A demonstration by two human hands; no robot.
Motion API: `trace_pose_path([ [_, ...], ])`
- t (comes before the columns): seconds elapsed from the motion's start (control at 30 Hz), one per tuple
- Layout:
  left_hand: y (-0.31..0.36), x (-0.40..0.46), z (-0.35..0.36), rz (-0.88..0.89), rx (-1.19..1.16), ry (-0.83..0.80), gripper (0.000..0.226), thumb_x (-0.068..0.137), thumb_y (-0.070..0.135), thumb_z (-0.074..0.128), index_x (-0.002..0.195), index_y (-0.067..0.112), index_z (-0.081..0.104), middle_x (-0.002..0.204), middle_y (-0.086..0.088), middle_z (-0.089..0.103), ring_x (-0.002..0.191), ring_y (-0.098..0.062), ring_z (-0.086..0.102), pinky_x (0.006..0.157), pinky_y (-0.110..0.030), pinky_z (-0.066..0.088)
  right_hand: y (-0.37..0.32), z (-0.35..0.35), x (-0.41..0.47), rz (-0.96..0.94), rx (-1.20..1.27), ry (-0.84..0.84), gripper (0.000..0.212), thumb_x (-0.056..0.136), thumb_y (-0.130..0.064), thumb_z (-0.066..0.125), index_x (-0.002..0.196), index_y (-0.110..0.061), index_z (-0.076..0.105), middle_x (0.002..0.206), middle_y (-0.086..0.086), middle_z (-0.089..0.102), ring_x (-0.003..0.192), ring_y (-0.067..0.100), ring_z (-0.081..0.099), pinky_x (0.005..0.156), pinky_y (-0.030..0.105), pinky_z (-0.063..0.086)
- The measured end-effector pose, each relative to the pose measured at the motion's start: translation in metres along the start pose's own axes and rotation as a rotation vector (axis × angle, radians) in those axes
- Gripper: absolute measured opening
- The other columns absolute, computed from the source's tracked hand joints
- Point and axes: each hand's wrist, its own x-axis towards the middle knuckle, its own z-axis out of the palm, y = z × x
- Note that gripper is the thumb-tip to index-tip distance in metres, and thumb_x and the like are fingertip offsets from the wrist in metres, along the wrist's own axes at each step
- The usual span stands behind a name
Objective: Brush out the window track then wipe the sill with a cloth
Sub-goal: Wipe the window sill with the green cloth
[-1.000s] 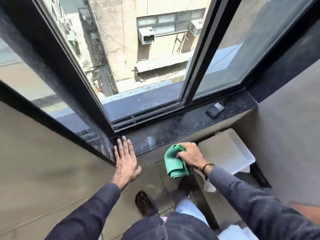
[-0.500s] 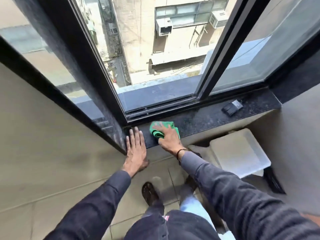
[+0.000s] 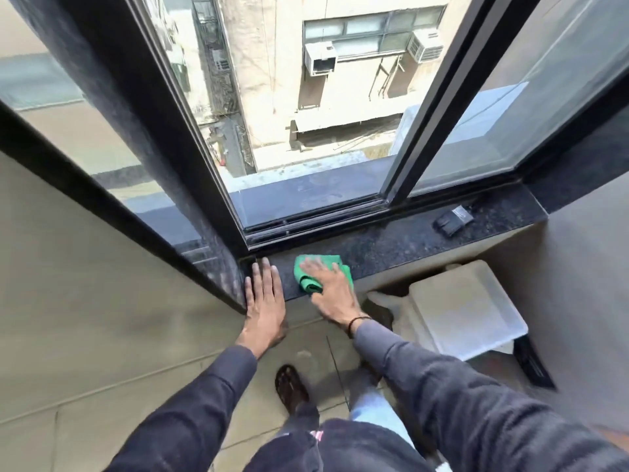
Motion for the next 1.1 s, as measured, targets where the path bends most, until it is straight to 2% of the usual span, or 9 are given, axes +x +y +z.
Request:
trace_pose_path([
  [0.2, -0.002, 0.003, 0.001, 0.0, 0.001, -0.025, 0.12, 0.067, 0.04, 0.077, 0.154, -0.011, 0.011, 0.165, -0.034, 0.003, 0.151, -0.052, 0.019, 0.124, -0.061, 0.019, 0.024, -0.01, -0.04, -0.217, -0.097, -0.1, 0.081, 0.065, -0.009, 0.049, 0.145, -0.026, 0.049, 0.155, -0.005, 0.045, 0.148, 0.008, 0.031, 0.125, 0.031, 0.014],
  [0.3, -0.002, 0.0, 0.001, 0.031, -0.014, -0.037, 0.142, 0.061, 0.049, 0.084, 0.153, -0.012, -0.007, 0.164, -0.037, -0.007, 0.151, -0.057, -0.005, 0.12, -0.064, -0.004, 0.076, -0.051, -0.034, -0.05, -0.096, 0.06, 0.078, 0.064, -0.013, 0.049, 0.141, -0.022, 0.054, 0.15, -0.001, 0.051, 0.144, 0.015, 0.041, 0.123, 0.041, 0.028],
  [0.47, -0.001, -0.001, -0.001, 0.01, -0.019, -0.019, 0.144, 0.061, 0.048, 0.085, 0.152, -0.012, -0.009, 0.164, -0.037, -0.009, 0.152, -0.056, -0.006, 0.122, -0.065, 0.004, 0.044, -0.038, -0.009, 0.219, -0.051, 0.304, 0.068, 0.072, -0.016, 0.055, 0.14, -0.015, 0.054, 0.149, 0.009, 0.053, 0.137, 0.03, 0.049, 0.118, 0.041, 0.033],
  [0.57, 0.0, 0.005, 0.001, 0.004, 0.004, -0.016, 0.123, 0.064, 0.038, 0.084, 0.154, -0.009, 0.015, 0.165, -0.033, -0.001, 0.154, -0.05, 0.009, 0.126, -0.061, 0.014, -0.018, 0.011, -0.006, 0.055, -0.075, 0.141, 0.076, 0.072, -0.018, 0.054, 0.147, -0.017, 0.044, 0.155, 0.006, 0.045, 0.144, 0.025, 0.039, 0.123, 0.038, 0.022],
  [0.67, -0.005, 0.01, 0.007, 0.029, -0.039, -0.019, 0.133, 0.059, 0.046, 0.081, 0.155, -0.007, 0.005, 0.163, -0.026, -0.026, 0.153, -0.044, -0.018, 0.124, -0.053, -0.017, -0.03, 0.029, -0.009, -0.135, -0.086, 0.056, 0.08, 0.068, -0.014, 0.053, 0.148, -0.014, 0.043, 0.154, 0.007, 0.046, 0.145, 0.024, 0.039, 0.123, 0.04, 0.026],
  [0.77, 0.0, 0.004, -0.007, -0.052, 0.015, -0.068, 0.143, 0.055, 0.053, 0.083, 0.153, -0.012, 0.002, 0.164, -0.034, -0.006, 0.153, -0.051, 0.009, 0.125, -0.059, 0.011, 0.007, 0.002, -0.014, -0.203, -0.149, 0.086, 0.083, 0.066, -0.006, 0.057, 0.148, -0.013, 0.043, 0.154, 0.007, 0.047, 0.144, 0.022, 0.041, 0.122, 0.039, 0.028],
  [0.9, 0.001, -0.002, -0.01, 0.023, -0.059, -0.061, 0.14, 0.072, 0.055, 0.075, 0.149, -0.012, -0.021, 0.16, -0.036, -0.024, 0.149, -0.055, -0.021, 0.125, -0.064, -0.001, 0.081, -0.058, -0.005, 0.097, -0.133, 0.31, 0.072, 0.077, -0.003, 0.062, 0.146, -0.014, 0.047, 0.152, 0.009, 0.05, 0.139, 0.03, 0.047, 0.119, 0.042, 0.034],
  [1.0, 0.001, -0.002, -0.011, 0.01, -0.079, -0.034, 0.141, 0.073, 0.058, 0.074, 0.149, -0.011, -0.022, 0.16, -0.036, -0.025, 0.149, -0.054, -0.021, 0.125, -0.064, 0.001, 0.102, -0.086, 0.009, 0.321, -0.081, 0.388, 0.067, 0.082, -0.004, 0.06, 0.146, -0.014, 0.045, 0.156, 0.009, 0.044, 0.142, 0.031, 0.042, 0.119, 0.043, 0.032],
  [1.1, 0.002, -0.002, -0.009, 0.015, -0.075, -0.013, 0.144, 0.069, 0.06, 0.075, 0.15, -0.011, -0.02, 0.161, -0.036, -0.022, 0.15, -0.055, -0.018, 0.125, -0.064, 0.002, 0.066, -0.073, 0.025, 0.367, -0.092, 0.38, 0.07, 0.082, -0.007, 0.059, 0.149, -0.012, 0.04, 0.159, 0.011, 0.038, 0.145, 0.031, 0.036, 0.122, 0.04, 0.024],
])
